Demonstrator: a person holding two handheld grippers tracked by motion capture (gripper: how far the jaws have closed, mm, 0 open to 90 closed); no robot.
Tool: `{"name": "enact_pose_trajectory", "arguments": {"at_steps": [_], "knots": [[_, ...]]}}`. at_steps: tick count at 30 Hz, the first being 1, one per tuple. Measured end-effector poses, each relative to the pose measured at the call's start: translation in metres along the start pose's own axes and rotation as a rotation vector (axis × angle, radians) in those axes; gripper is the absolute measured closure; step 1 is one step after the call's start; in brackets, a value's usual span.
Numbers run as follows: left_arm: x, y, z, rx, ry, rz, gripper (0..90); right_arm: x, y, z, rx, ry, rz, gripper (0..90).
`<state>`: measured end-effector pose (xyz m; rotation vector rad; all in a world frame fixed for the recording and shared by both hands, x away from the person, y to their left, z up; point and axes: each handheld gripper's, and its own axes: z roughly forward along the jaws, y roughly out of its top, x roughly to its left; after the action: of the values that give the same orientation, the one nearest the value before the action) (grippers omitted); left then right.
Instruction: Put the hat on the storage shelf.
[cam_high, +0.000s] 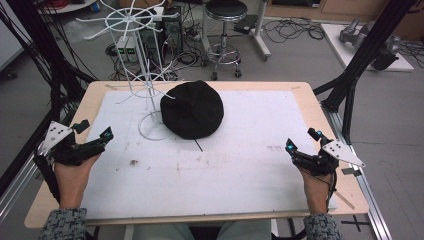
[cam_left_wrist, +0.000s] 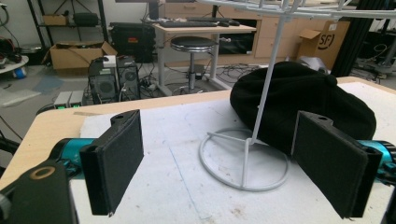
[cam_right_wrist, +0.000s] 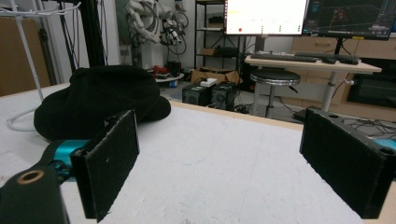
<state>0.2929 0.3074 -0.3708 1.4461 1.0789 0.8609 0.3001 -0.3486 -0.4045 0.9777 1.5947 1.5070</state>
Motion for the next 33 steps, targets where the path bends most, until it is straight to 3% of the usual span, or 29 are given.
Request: {"name": "enact_pose_trajectory", "arguments": {"at_steps": [13,21,24,27,33], "knots": [[0.000,0.001,-0.001,-0.007,-0.002,-0.001,16.9,0.002,0.000,0.002,0.005,0.000,-0.007,10.9],[-0.003,0.003,-0.003,-0.009,-0.005,0.000,16.9,0.009,0.011,0.010,-0.039,0.016,-0.004,10.9],[-0.004,0.003,-0.002,-0.010,-0.010,0.003,16.9,0.015,0.018,0.020,-0.047,0.029,0.014,10.9],[-0.004,0.003,-0.002,-0.010,-0.008,0.002,16.9,0.023,0.026,0.036,-0.041,0.043,-0.018,10.9],[-0.002,0.003,-0.003,-0.011,-0.004,0.000,16.9,0.034,0.050,0.064,-0.064,0.074,-0.037,10.9]]}}
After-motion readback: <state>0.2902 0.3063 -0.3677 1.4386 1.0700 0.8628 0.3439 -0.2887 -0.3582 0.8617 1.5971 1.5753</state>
